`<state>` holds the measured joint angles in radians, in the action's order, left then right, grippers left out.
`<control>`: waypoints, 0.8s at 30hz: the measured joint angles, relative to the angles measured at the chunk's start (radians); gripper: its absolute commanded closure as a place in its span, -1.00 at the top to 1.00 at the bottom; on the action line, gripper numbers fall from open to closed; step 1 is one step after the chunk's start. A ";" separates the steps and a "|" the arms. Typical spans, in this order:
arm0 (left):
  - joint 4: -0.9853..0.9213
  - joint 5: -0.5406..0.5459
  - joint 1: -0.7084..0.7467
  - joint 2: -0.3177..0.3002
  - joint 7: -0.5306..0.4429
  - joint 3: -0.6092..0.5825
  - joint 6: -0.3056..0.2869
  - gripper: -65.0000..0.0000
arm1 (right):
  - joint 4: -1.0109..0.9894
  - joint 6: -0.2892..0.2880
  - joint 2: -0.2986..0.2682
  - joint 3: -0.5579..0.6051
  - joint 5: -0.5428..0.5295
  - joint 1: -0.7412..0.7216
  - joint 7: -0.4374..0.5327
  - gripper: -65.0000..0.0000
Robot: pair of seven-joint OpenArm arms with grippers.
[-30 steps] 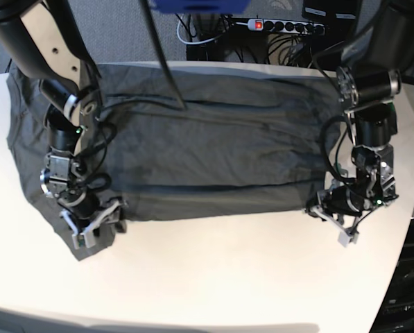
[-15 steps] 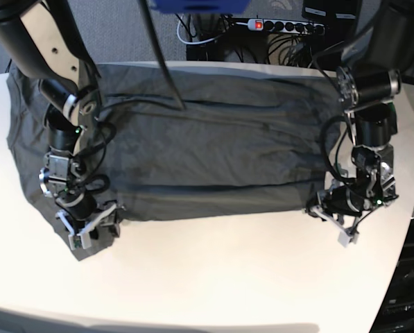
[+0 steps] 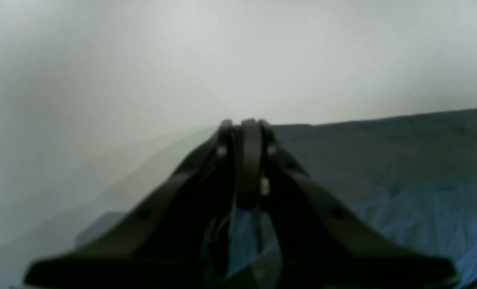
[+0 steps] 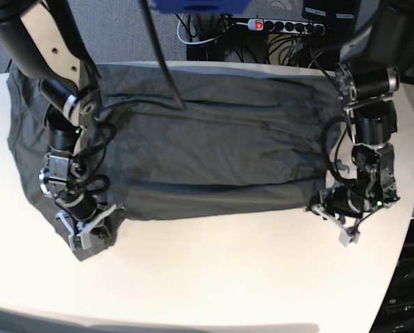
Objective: Fold the T-shirt properly
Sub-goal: 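Shift the right gripper's held edge along the shirt side, tugging it taut, then lift both held edges and fold the shirt side over toward the middle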
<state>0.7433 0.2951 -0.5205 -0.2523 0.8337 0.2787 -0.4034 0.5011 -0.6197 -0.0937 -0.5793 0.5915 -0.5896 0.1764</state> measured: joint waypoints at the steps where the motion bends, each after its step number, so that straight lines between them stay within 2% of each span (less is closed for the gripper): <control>1: 0.000 0.000 0.000 0.000 0.000 0.000 0.000 -0.88 | 0.000 0.000 0.000 0.000 0.000 0.000 0.000 -0.98; 8: 0.000 0.000 0.000 0.000 0.000 0.000 0.000 -0.88 | 0.000 -0.001 0.000 0.003 0.000 0.001 0.000 -0.97; 11: 0.000 0.000 0.000 0.000 0.000 0.000 0.000 -0.88 | 0.000 -0.054 -0.002 -0.010 -0.009 0.003 0.006 -0.96; 12: 0.000 0.000 0.000 0.000 0.000 0.000 0.000 -0.88 | 0.000 -0.077 -0.003 -0.026 -0.026 0.006 0.024 -0.96; 24: 0.000 0.000 0.000 -0.002 0.000 0.002 0.000 -0.88 | 0.007 -0.072 -0.019 -0.056 -0.045 0.071 0.235 -0.96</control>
<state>0.7437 0.2951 -0.5205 -0.2539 0.8341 0.2806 -0.4038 0.5079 -0.6922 -0.1123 -0.6357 0.5468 -0.5190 0.4114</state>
